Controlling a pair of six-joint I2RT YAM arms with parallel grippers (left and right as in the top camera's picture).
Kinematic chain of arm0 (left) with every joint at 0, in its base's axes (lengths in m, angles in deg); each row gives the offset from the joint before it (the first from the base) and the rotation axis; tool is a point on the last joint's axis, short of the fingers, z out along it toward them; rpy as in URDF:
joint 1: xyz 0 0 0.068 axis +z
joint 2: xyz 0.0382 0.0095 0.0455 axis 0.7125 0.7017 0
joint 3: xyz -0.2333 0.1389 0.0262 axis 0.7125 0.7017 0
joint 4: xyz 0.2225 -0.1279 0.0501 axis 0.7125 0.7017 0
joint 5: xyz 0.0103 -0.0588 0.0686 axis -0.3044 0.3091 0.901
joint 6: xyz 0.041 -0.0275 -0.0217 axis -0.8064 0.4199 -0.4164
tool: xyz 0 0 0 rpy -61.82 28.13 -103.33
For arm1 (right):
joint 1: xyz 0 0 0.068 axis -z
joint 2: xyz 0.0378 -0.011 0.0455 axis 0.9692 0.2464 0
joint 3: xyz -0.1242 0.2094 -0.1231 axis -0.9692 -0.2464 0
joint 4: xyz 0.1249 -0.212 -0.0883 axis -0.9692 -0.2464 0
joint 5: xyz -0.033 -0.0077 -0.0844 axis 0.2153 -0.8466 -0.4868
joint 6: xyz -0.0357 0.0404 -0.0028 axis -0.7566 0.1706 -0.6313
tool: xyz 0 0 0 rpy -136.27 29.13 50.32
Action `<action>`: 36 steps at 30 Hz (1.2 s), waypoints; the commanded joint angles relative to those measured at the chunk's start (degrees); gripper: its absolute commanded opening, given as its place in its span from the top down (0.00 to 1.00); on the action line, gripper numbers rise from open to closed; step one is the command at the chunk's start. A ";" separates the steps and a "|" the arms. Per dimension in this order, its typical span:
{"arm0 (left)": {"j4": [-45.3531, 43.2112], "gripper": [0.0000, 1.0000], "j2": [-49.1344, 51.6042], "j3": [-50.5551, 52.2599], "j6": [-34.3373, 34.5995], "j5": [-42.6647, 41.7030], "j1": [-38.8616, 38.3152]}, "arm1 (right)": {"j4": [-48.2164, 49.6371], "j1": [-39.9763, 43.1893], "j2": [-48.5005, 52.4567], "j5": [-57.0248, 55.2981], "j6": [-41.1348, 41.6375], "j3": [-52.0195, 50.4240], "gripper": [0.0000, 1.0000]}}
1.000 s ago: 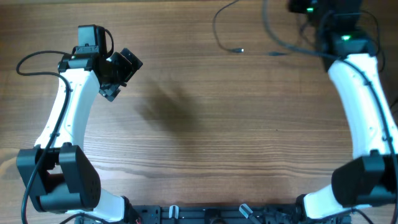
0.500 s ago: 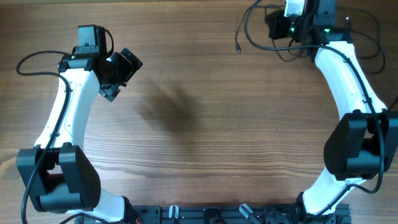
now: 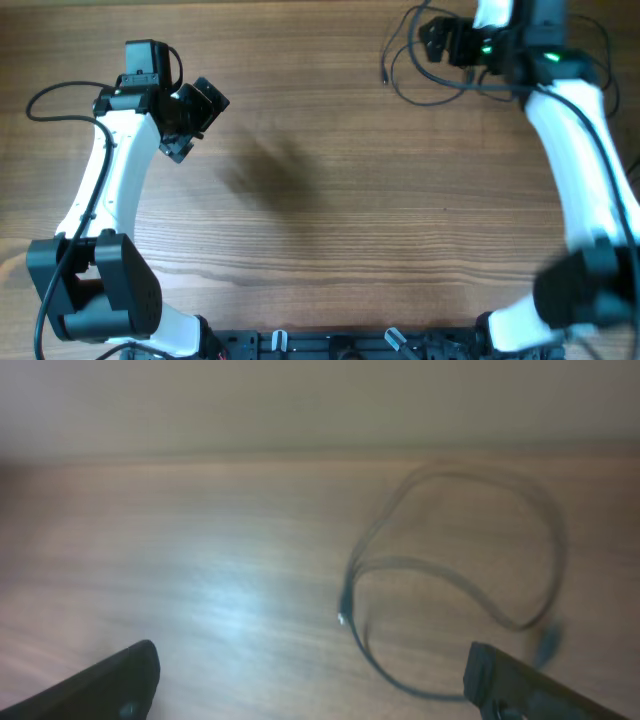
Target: Untangle cables
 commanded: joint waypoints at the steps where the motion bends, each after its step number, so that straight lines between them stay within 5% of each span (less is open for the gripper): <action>1: 0.04 0.00 0.28 -0.07 0.52 0.59 0.11 | -10.64 0.13 -16.98 -7.87 0.33 0.44 0.00; 6: 0.04 0.00 0.28 -0.07 0.52 0.59 0.11 | -29.38 0.13 -40.92 -12.76 -2.62 -3.15 0.00; 12: 0.04 0.00 0.28 -0.07 0.52 0.59 0.11 | -16.61 0.13 -71.69 -23.12 -0.07 -32.15 0.00; 16: 0.04 0.00 0.28 -0.07 0.52 0.59 0.11 | 13.16 0.13 -71.21 -26.64 2.01 -54.95 0.00; 20: 0.04 0.00 0.28 -0.07 0.52 0.59 0.11 | 36.30 0.13 -62.34 -26.64 2.03 -66.45 0.00; 25: 0.04 0.00 0.28 -0.07 0.52 0.59 0.11 | 40.06 0.13 -46.16 -26.38 4.02 -67.01 0.00; 28: 0.04 0.00 0.28 -0.07 0.52 0.59 0.11 | 38.14 0.13 -46.47 -26.18 5.46 -67.01 0.06; 36: 0.04 0.00 0.28 -0.07 0.52 0.59 0.11 | 21.55 0.13 -81.05 -28.81 3.39 -68.39 0.06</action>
